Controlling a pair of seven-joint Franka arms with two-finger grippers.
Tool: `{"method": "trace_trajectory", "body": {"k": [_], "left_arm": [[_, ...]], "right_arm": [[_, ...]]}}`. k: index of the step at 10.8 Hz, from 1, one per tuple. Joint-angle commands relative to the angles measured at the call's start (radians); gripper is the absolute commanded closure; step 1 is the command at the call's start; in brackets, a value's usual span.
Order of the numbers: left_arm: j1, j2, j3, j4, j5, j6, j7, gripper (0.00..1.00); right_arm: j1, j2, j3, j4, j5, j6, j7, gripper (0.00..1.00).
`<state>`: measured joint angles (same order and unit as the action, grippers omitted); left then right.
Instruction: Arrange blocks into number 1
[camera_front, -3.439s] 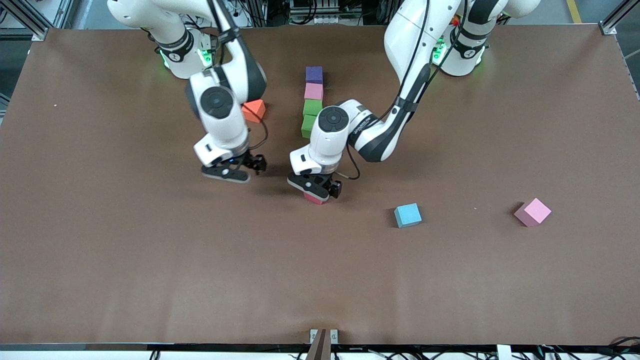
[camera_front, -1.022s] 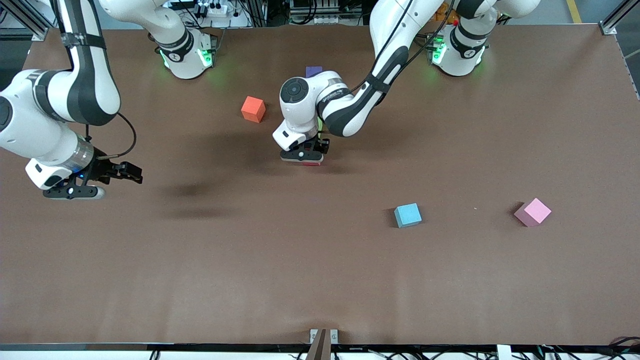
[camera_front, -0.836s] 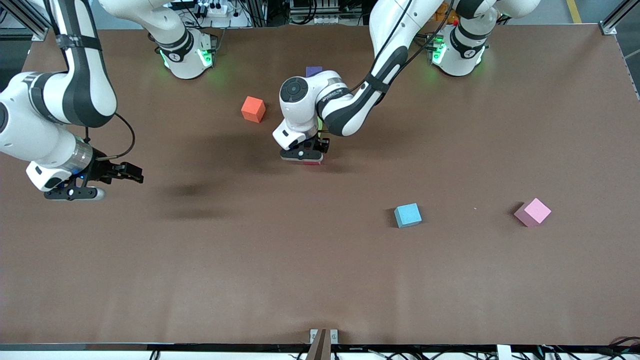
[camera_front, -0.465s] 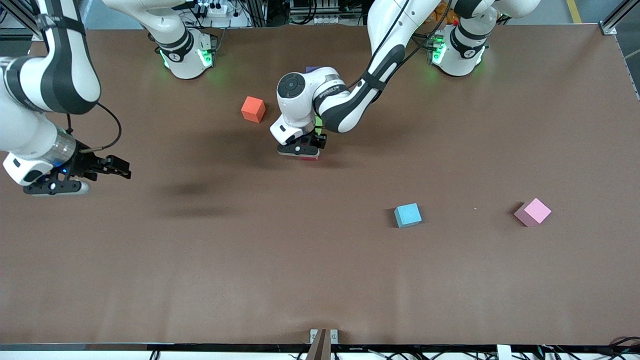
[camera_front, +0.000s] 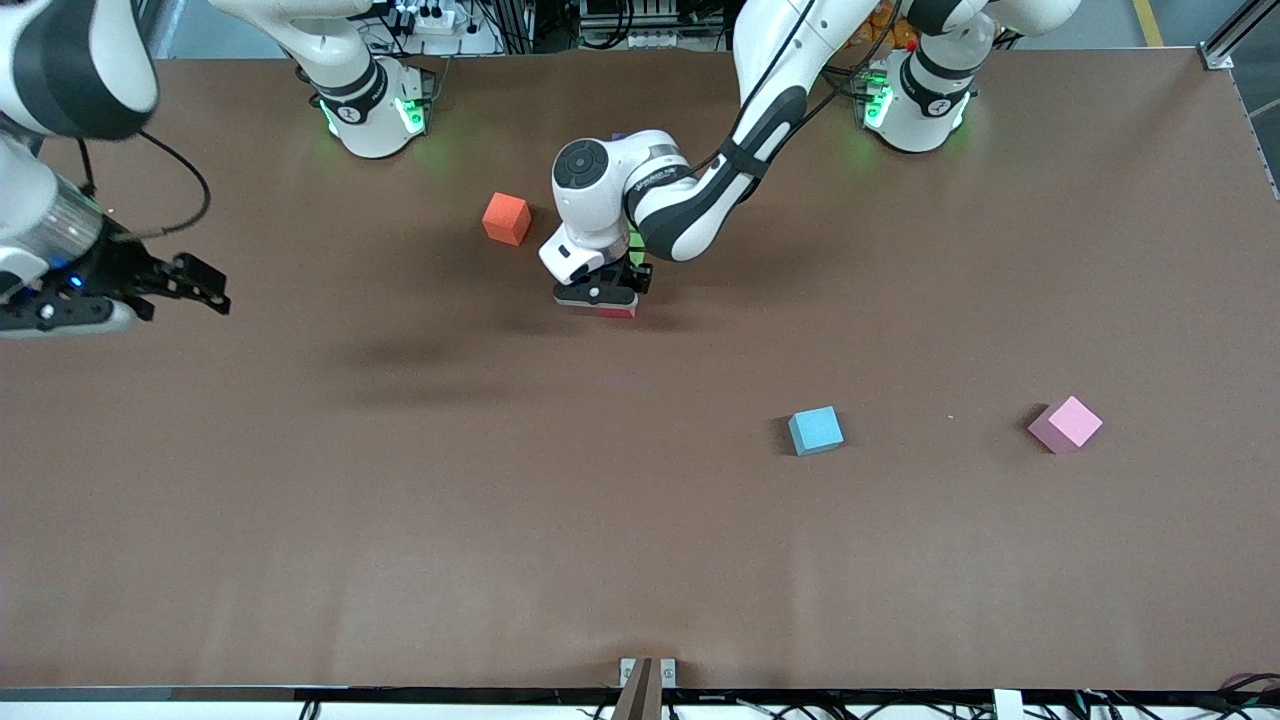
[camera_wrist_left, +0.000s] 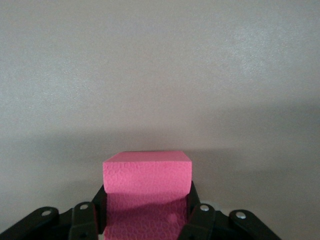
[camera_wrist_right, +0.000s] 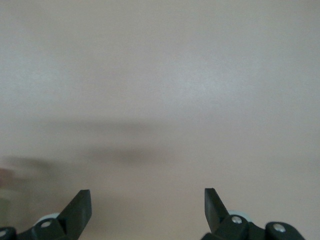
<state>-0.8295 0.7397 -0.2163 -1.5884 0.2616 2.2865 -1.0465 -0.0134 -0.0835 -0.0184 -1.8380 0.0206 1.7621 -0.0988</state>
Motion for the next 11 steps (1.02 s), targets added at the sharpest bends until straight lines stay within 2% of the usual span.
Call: {"method": "trace_trajectory", "body": {"k": [1,2,3,7,11], "left_arm": [[0.000,-0.016,-0.005,-0.071,0.039,0.039,-0.078,1.00],[0.000,-0.016,-0.006,-0.070,0.039,0.039,-0.084,0.53],[0.000,-0.016,-0.006,-0.068,0.039,0.039,-0.090,0.01],[0.012,-0.054,-0.020,-0.061,0.038,0.039,-0.124,0.00],[0.053,-0.193,-0.006,-0.032,0.025,-0.008,-0.116,0.00]], "right_arm": [[-0.028,0.002,0.026,0.135,-0.007,-0.174,0.021,0.00],[-0.028,-0.001,0.029,0.163,-0.007,-0.225,0.021,0.00],[-0.028,-0.001,0.029,0.192,0.001,-0.258,0.021,0.00],[-0.028,0.007,0.025,0.201,0.002,-0.263,0.019,0.00],[-0.030,0.011,0.023,0.194,0.004,-0.263,0.019,0.00]]}}
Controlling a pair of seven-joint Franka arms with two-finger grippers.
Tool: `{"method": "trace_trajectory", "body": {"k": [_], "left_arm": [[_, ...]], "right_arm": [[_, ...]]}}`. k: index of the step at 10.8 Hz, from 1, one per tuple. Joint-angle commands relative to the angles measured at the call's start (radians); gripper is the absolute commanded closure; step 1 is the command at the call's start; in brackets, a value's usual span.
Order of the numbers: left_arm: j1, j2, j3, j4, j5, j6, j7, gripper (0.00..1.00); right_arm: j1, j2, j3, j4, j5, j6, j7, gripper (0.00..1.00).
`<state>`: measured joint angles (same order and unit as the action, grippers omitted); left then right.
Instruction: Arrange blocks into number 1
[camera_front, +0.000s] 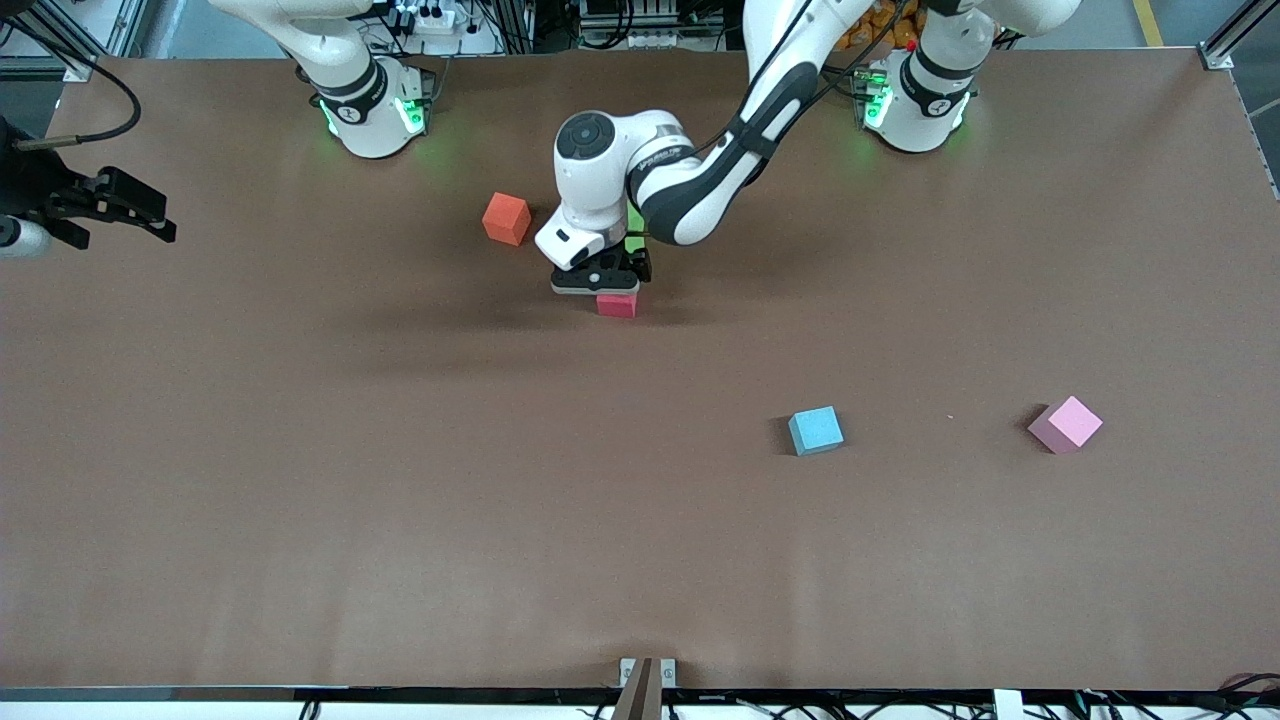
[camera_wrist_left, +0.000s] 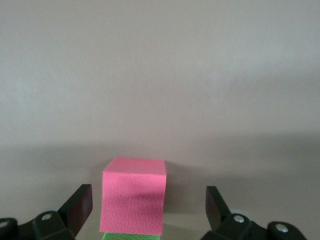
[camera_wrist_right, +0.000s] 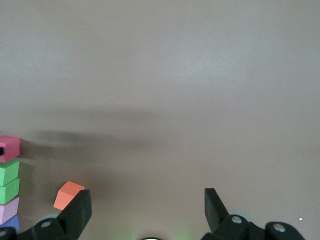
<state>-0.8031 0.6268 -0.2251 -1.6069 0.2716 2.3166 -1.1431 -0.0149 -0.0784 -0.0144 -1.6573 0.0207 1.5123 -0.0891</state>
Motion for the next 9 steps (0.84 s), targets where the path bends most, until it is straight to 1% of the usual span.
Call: {"method": "trace_trajectory", "body": {"k": [1,3,4,8,9], "left_arm": [[0.068,-0.107,0.012,0.005,0.020,-0.069,-0.012,0.00],[0.146,-0.162,0.018,0.013,0.027,-0.105,0.061,0.00],[0.201,-0.198,0.018,0.013,0.026,-0.126,0.121,0.00],[0.427,-0.332,0.013,0.012,0.008,-0.255,0.414,0.00],[0.491,-0.349,0.009,0.010,-0.026,-0.269,0.484,0.00]], "right_arm": [[-0.028,0.006,0.019,0.013,0.002,-0.017,0.009,0.00],[-0.026,0.005,0.021,0.014,0.002,-0.017,0.009,0.00],[-0.026,0.005,0.021,0.016,0.002,-0.014,0.009,0.00],[-0.026,0.000,0.021,0.016,0.002,-0.011,0.008,0.00],[-0.026,0.000,0.019,0.016,0.002,-0.011,0.009,0.00]]}}
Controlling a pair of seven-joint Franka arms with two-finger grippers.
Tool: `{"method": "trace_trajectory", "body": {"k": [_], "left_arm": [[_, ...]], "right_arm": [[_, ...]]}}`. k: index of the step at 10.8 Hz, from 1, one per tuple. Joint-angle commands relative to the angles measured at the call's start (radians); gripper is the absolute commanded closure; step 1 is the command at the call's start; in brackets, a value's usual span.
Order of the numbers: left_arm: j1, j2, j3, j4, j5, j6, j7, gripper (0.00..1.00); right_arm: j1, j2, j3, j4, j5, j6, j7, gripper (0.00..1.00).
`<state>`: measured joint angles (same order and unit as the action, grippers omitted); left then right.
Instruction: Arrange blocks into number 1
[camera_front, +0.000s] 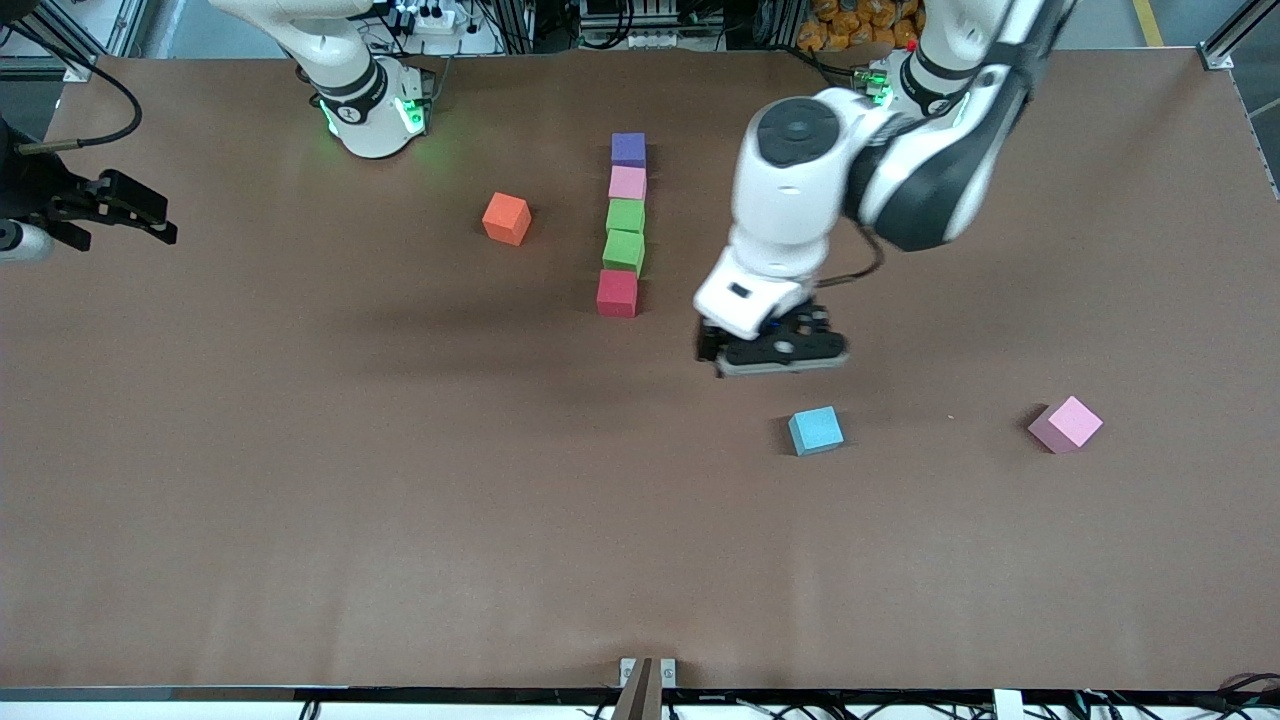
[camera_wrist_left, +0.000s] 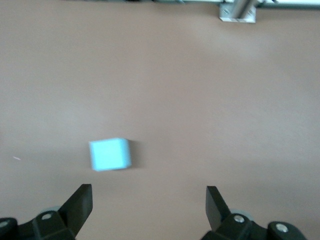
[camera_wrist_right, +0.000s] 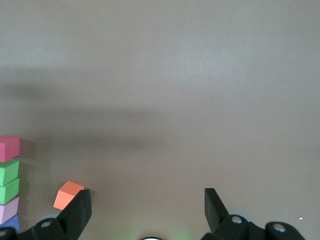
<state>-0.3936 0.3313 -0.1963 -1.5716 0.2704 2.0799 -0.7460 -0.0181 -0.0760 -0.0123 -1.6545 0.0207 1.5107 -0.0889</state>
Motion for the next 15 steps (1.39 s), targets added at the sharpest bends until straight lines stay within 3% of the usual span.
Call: {"method": "trace_trajectory", "body": {"k": [1,4,7,9,15], "left_arm": [[0.138,-0.078,-0.018,-0.025,-0.063,-0.058,0.184,0.00],[0.261,-0.182,0.007,-0.022,-0.099,-0.193,0.301,0.00],[0.262,-0.257,0.156,-0.021,-0.253,-0.289,0.489,0.00],[0.262,-0.297,0.164,-0.021,-0.257,-0.392,0.499,0.00],[0.262,-0.403,0.163,-0.028,-0.258,-0.541,0.513,0.00]], "right_arm": [[-0.023,0.001,0.018,0.013,0.002,-0.004,0.008,0.00],[-0.023,0.001,0.018,0.016,0.002,0.000,0.008,0.00],[-0.023,0.002,0.020,0.054,0.002,-0.001,0.009,0.00],[-0.023,0.004,0.020,0.076,0.004,0.000,0.009,0.00],[-0.023,0.004,0.020,0.076,0.004,-0.001,0.009,0.00]]}}
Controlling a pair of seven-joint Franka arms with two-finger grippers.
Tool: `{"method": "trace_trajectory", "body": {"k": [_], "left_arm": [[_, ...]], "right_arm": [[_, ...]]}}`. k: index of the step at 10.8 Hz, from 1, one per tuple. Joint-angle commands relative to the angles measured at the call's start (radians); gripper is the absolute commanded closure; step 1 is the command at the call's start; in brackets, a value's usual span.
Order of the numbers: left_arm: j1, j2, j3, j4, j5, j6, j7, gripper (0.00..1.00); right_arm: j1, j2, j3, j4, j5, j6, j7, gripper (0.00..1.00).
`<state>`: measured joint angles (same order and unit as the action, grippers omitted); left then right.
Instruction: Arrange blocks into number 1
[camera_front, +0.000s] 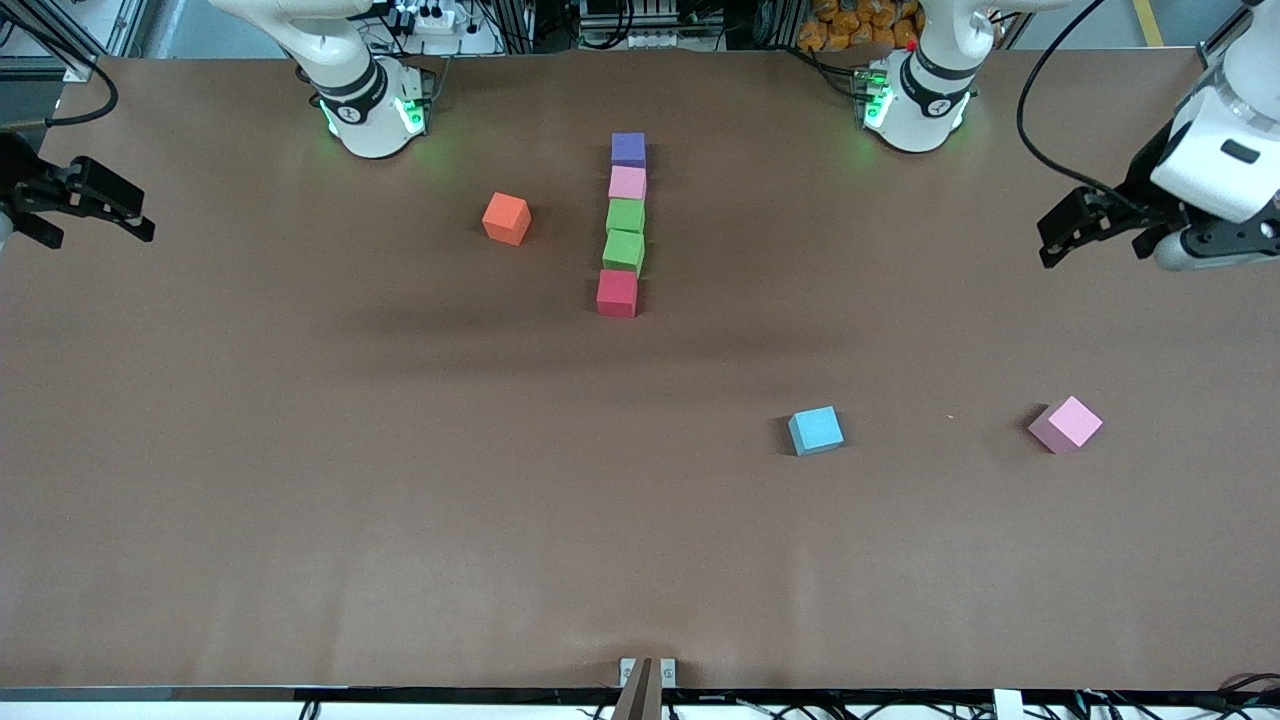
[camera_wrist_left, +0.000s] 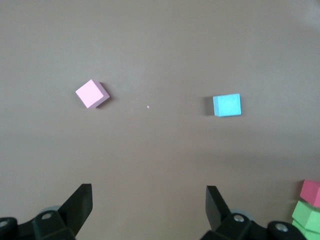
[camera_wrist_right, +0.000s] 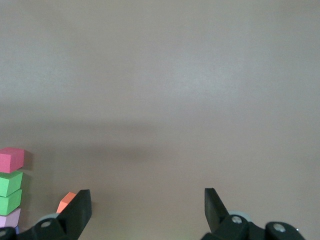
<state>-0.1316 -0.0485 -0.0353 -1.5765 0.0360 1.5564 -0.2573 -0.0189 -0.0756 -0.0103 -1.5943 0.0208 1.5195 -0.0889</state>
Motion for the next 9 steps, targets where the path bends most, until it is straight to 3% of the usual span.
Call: {"method": "trace_trajectory", "body": {"k": [1,9], "left_arm": [[0.000,-0.024,0.003,-0.022,-0.022,-0.018,0.041,0.00],[0.000,-0.030,0.006,-0.014,-0.021,-0.068,0.059,0.00]], "right_arm": [[-0.023,0.005,0.018,0.014,0.004,-0.010,0.009,0.00],[-0.023,0.005,0.018,0.008,0.004,-0.021,0.009,0.00]]}}
